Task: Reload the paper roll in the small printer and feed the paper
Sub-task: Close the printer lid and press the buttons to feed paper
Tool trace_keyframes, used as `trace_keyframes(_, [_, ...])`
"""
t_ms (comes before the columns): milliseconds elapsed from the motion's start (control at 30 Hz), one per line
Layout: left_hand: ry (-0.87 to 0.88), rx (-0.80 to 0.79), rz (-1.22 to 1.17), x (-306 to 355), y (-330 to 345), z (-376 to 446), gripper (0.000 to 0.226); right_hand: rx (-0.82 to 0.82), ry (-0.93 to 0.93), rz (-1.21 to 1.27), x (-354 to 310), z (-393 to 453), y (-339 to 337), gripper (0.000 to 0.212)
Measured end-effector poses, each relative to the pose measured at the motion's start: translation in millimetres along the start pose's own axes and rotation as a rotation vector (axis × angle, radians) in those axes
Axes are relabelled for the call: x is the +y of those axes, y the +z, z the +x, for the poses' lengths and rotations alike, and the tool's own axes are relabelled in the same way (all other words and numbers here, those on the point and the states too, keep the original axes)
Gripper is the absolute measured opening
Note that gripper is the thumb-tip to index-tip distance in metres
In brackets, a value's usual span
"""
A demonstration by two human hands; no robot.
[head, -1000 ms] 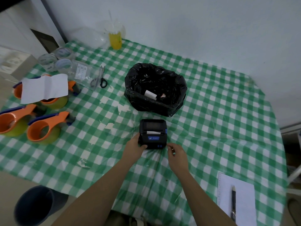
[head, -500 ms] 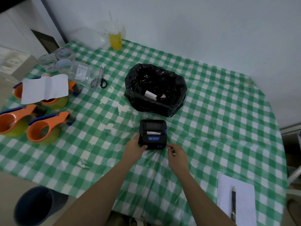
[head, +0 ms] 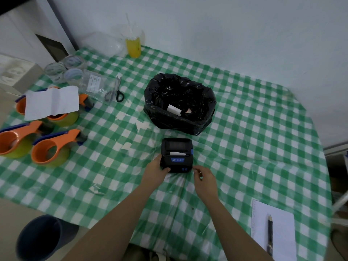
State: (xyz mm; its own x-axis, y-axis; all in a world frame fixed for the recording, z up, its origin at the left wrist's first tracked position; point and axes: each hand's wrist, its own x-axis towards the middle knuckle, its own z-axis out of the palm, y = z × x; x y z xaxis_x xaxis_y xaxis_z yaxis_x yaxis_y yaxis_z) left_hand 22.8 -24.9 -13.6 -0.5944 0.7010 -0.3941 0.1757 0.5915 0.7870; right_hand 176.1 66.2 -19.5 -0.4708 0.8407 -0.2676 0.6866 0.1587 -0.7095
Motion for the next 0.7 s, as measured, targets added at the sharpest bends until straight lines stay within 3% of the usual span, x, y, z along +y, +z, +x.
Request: trace_keyframes(700, [0.002, -0.002, 0.009, -1.3, 0.1, 1.2, 0.046, -0.016, 0.009, 0.007, 1.3, 0.3, 0.0, 0.022])
